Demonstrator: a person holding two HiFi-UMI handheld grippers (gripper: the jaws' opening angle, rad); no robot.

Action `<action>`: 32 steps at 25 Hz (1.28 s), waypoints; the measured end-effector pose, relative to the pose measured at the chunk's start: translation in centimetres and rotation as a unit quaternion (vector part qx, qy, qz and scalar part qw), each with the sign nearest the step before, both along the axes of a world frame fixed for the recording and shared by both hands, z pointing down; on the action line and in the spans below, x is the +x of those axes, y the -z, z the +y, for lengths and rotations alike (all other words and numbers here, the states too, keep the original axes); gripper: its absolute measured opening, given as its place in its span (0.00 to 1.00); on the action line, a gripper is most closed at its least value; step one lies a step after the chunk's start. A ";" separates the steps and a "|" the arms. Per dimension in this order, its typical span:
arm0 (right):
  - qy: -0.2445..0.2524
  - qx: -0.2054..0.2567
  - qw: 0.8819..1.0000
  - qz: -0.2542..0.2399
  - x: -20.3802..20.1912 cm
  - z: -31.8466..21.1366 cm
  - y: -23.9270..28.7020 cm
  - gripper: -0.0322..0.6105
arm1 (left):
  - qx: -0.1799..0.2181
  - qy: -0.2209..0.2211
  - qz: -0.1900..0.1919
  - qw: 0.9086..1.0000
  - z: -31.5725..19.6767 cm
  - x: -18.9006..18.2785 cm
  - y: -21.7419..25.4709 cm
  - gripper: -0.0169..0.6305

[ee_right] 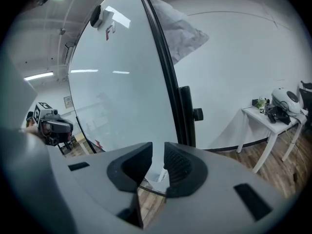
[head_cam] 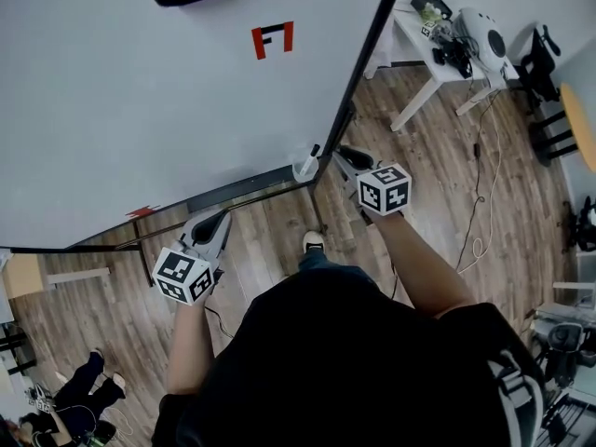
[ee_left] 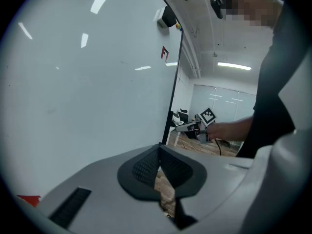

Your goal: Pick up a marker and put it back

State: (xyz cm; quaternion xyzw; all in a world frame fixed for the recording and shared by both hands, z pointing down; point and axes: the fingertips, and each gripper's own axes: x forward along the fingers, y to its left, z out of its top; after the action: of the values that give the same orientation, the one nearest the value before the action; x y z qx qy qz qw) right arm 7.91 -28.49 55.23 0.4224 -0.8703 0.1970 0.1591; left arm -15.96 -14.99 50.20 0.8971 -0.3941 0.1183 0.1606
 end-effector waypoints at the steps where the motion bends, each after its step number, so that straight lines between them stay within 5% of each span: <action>1: -0.001 0.003 1.000 0.000 0.1 0.4 0.3 0.16 | 0.002 -0.003 0.000 1.000 0.2 0.2 0.1 0.04; 32: -0.030 0.024 0.999 -0.008 0.4 10.9 2.6 0.10 | 0.020 -0.057 -0.010 0.998 6.2 0.2 1.5 0.04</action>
State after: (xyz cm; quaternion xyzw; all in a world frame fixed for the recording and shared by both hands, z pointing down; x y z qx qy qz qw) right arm 8.33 -17.58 52.62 0.4506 -0.8629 0.1843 0.1355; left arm -15.73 -8.81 48.66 0.9201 -0.3461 0.1279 0.1314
